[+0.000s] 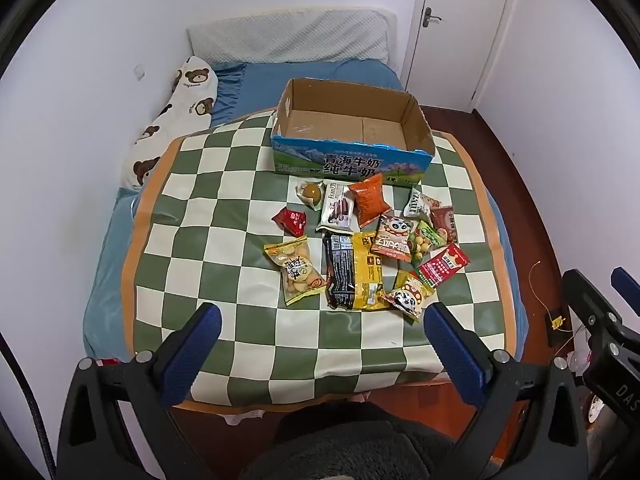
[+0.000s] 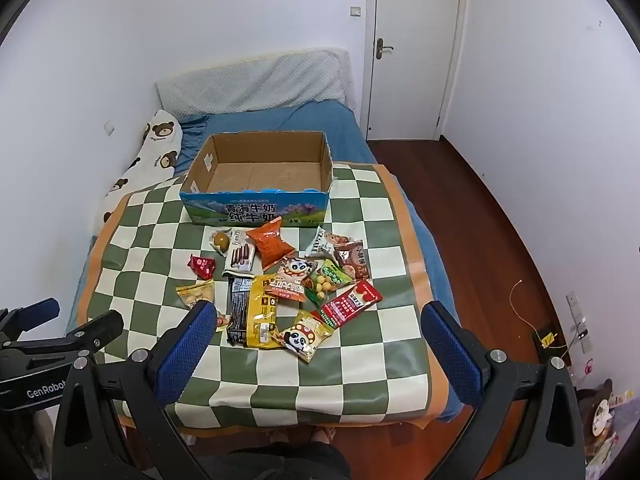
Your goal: Organize snacks
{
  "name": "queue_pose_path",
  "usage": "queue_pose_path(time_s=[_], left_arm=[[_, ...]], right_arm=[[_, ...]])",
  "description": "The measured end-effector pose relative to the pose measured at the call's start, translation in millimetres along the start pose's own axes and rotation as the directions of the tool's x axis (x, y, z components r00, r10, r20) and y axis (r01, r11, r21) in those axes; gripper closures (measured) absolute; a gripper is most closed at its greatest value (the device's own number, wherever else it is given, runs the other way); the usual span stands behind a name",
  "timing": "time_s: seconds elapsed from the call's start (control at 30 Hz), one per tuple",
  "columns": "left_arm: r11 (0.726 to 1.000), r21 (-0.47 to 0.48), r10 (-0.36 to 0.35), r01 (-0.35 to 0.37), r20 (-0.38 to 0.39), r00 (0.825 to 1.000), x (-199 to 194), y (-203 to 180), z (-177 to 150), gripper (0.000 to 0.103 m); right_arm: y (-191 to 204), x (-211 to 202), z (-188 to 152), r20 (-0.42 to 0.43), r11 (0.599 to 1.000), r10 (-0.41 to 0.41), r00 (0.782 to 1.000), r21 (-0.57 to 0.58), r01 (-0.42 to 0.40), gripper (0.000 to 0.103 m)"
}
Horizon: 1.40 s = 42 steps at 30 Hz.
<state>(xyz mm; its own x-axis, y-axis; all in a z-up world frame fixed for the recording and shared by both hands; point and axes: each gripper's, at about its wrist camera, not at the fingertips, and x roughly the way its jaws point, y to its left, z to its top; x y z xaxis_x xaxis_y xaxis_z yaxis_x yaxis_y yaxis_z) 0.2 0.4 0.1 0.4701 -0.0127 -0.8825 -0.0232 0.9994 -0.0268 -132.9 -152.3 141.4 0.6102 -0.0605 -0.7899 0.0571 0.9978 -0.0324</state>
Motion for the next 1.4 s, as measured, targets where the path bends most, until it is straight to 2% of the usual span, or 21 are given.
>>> queue_pose_path(time_s=[0.57,1.4], left_arm=[[1.0,0.003,0.0,0.0,-0.005,1.0,-8.5,-4.2,-3.9,0.0],[1.0,0.012,-0.003,0.004,-0.004,1.0,-7.6,-3.0,1.9,0.0]], right_arm=[[0.7,-3.8,-6.1,-0.031,1.0,-0.007,1.0,-0.002,0.007,0.0],[4.8,-2.7,-7.3,-0.028,1.0,-0.014,1.0,0.004,0.014,0.0]])
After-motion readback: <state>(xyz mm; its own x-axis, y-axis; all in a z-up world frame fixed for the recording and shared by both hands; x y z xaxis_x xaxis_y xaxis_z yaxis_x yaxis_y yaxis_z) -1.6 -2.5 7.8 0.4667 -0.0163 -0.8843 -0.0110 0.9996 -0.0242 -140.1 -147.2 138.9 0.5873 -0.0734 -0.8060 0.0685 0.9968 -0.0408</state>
